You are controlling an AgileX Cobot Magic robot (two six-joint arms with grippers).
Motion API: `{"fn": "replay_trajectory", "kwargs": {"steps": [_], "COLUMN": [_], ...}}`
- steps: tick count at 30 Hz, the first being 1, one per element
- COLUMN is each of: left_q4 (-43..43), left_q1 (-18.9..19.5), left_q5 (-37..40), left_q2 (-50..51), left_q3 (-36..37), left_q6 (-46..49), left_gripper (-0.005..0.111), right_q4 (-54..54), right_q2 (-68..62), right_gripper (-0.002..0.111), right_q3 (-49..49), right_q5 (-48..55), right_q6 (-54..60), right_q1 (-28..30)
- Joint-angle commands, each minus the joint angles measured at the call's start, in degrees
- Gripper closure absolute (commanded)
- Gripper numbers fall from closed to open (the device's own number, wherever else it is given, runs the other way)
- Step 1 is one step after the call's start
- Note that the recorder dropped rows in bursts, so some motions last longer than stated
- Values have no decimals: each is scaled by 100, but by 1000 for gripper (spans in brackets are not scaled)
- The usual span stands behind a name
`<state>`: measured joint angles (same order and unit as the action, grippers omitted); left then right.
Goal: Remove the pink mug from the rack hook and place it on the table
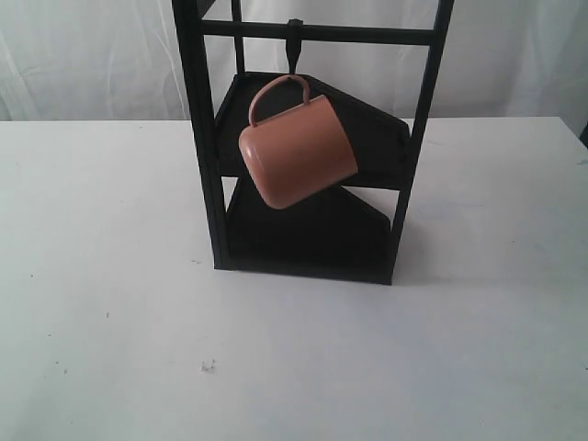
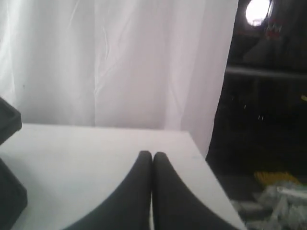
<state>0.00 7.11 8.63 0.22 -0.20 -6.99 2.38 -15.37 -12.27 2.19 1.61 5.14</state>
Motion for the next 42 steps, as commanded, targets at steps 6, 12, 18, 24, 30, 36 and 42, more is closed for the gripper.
{"fn": "replay_trajectory", "kwargs": {"steps": [6,12,18,24,30,36,42], "left_q4": [0,0,0,0,0,0,0], "left_q1": [-48,-48,-48,-48,-48,-48,-48], "left_q5": [-4,-4,-4,-4,-4,-4,-4], "left_q2": [-22,-22,-22,-22,-22,-22,-22], "left_q3": [20,20,20,20,20,20,20], "left_q6": [-32,-32,-32,-32,-32,-32,-32], "left_gripper": [107,107,107,107,107,107,107], "right_q4": [-478,-1940,-4383,-6920,-8503,-9056,-9471], "right_q2": [-3106,-4617,-4836,-4836,-4836,-4869,-4883], "right_gripper": [108,108,108,108,108,108,108], "right_q3": [-770,-1859,-1913,-1913,-1913,-1913,-1913], "right_q5": [1426,3345,4630,6778,6778,6688,6662], "right_q6": [-508,979,3370,5475,6489,7672,9171], "right_q1": [-8,-8,-8,-8,-8,-135,-706]}}
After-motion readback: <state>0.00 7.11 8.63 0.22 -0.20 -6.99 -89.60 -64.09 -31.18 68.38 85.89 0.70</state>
